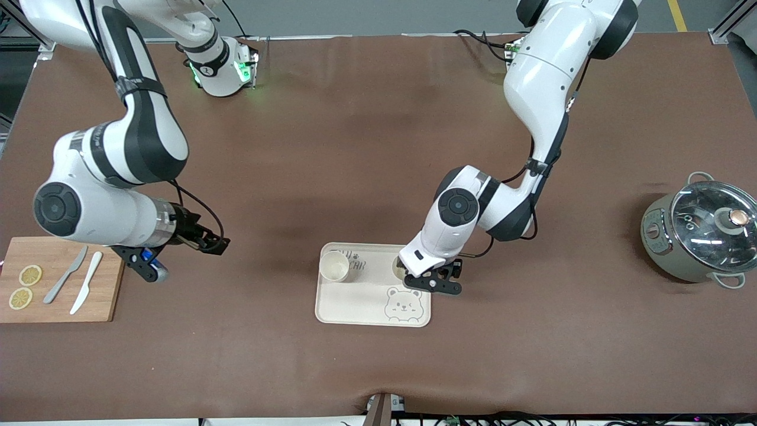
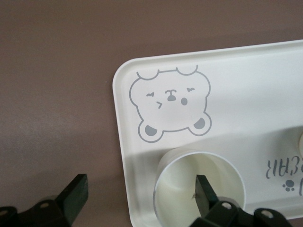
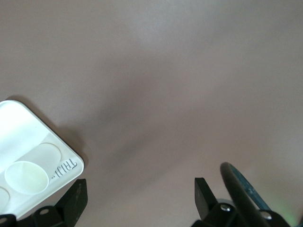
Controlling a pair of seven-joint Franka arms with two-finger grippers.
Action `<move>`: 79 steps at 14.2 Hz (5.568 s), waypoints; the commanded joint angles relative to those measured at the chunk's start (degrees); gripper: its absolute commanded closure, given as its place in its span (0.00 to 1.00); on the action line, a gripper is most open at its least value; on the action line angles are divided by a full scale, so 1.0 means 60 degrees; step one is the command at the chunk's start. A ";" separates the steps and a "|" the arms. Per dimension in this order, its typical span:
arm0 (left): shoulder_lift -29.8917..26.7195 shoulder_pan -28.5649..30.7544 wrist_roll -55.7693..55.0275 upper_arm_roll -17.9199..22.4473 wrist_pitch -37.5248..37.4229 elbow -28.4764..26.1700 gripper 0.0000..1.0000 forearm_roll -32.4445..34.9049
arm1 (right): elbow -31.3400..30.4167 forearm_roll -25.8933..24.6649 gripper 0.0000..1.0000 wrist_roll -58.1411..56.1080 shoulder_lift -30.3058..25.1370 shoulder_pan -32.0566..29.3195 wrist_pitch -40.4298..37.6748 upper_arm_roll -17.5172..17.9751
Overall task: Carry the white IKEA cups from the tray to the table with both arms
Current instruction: 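Lower the left gripper onto a cup while the right gripper reaches the tray, then close the left gripper on the cup while the right gripper approaches the other cup, then lift the cup with the left gripper while the right gripper grasps the other cup, then carry the cup toward the pot while the right gripper carries its cup toward the board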
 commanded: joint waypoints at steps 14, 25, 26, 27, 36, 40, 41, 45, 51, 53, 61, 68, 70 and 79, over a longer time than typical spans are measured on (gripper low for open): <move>0.0494 -0.0648 -0.0602 0.0642 0.0640 0.0252 0.22 0.0216 | 0.0058 0.0144 0.00 0.3273 0.0978 0.1474 0.1417 -0.0020; 0.0552 -0.0677 -0.1158 0.0612 0.0640 0.0208 1.00 -0.0312 | 0.0102 0.0100 0.00 0.5442 0.1812 0.2470 0.3423 -0.0035; 0.0523 -0.0677 -0.1159 0.0612 0.0640 0.0179 1.00 -0.0326 | 0.0102 0.0042 0.00 0.5531 0.1915 0.2601 0.3540 -0.0035; 0.0465 -0.0677 -0.1159 0.0612 0.0640 0.0149 1.00 -0.0326 | 0.0131 -0.0017 0.00 0.5546 0.2017 0.2718 0.3628 -0.0049; -0.2182 -0.0238 -0.0896 0.0495 -0.0898 -0.1940 1.00 -0.0400 | 0.0161 -0.0032 0.10 0.6000 0.2486 0.2895 0.4668 -0.0049; -0.3927 0.0871 0.0214 -0.0073 -0.0840 -0.3860 1.00 -0.0400 | 0.0161 -0.0003 0.29 0.6000 0.2589 0.2954 0.4948 -0.0049; -0.4292 0.1339 0.0552 -0.0294 -0.0608 -0.4416 1.00 -0.0385 | 0.0161 -0.0003 0.35 0.6000 0.2633 0.3041 0.4948 -0.0049; -0.5539 0.2996 0.1769 -0.1143 0.1179 -0.6892 1.00 -0.0385 | 0.0175 0.0041 0.47 0.6015 0.2764 0.3086 0.5035 -0.0049; -0.6551 0.4331 0.3233 -0.1453 0.2469 -0.8887 1.00 -0.0385 | 0.0161 -0.0032 0.75 0.6220 0.2912 0.3247 0.5446 -0.0049; -0.6683 0.4755 0.3819 -0.1526 0.2922 -0.9341 1.00 -0.0385 | 0.0161 -0.0032 0.95 0.6162 0.2912 0.3218 0.5431 -0.0049; -0.6392 0.5416 0.4788 -0.1585 0.5206 -1.0675 1.00 -0.0370 | 0.0292 -0.0018 1.00 0.5942 0.2810 0.3086 0.5344 -0.0049; -0.5556 0.5416 0.4847 -0.1600 0.6133 -1.0764 1.00 -0.0370 | 0.0629 -0.0003 1.00 0.4962 0.2517 0.2867 0.4395 -0.0079; -0.5541 0.5416 0.4847 -0.1600 0.6133 -1.0764 1.00 -0.0370 | 0.0615 0.0012 1.00 0.4188 0.2298 0.2574 0.3677 -0.0064; -0.5527 0.5402 0.4745 -0.1717 0.6118 -1.0705 0.85 -0.0370 | -0.0994 -0.0061 1.00 -0.0776 0.0599 0.0803 0.2091 -0.0093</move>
